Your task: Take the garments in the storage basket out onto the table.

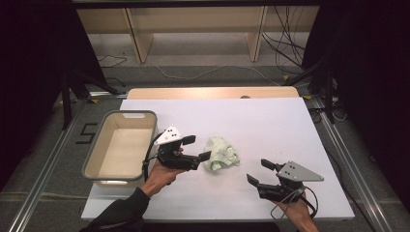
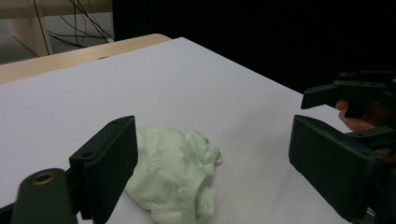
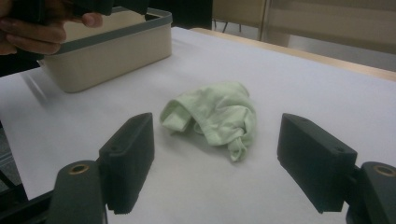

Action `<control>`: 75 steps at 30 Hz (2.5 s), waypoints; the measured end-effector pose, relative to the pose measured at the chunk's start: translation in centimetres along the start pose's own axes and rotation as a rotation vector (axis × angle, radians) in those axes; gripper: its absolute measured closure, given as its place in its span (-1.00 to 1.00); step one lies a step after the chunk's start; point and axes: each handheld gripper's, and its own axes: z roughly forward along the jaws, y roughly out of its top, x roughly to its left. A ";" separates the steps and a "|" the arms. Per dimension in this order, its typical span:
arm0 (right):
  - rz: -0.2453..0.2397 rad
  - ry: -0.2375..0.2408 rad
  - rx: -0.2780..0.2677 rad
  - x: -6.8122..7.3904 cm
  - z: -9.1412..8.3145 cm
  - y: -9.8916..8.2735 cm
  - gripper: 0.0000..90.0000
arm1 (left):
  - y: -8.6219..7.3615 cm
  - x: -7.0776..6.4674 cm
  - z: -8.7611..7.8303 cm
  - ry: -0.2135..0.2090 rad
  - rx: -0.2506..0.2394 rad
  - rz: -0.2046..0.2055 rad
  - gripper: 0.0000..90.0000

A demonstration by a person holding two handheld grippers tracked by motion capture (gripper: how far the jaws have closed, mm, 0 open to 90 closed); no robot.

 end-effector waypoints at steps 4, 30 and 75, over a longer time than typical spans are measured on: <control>0.001 -0.001 0.007 0.0 0.0 0.0 -0.38 | -0.2 -0.1 -0.2 -0.002 -0.006 0.000 -0.66; 0.010 0.010 0.007 0.0 0.1 0.0 -0.38 | -1.9 0.3 -2.5 0.039 0.003 0.017 -0.68; 0.024 0.021 0.033 -0.1 0.4 -0.2 -0.41 | -5.0 -0.5 -5.4 0.040 0.005 0.032 -0.80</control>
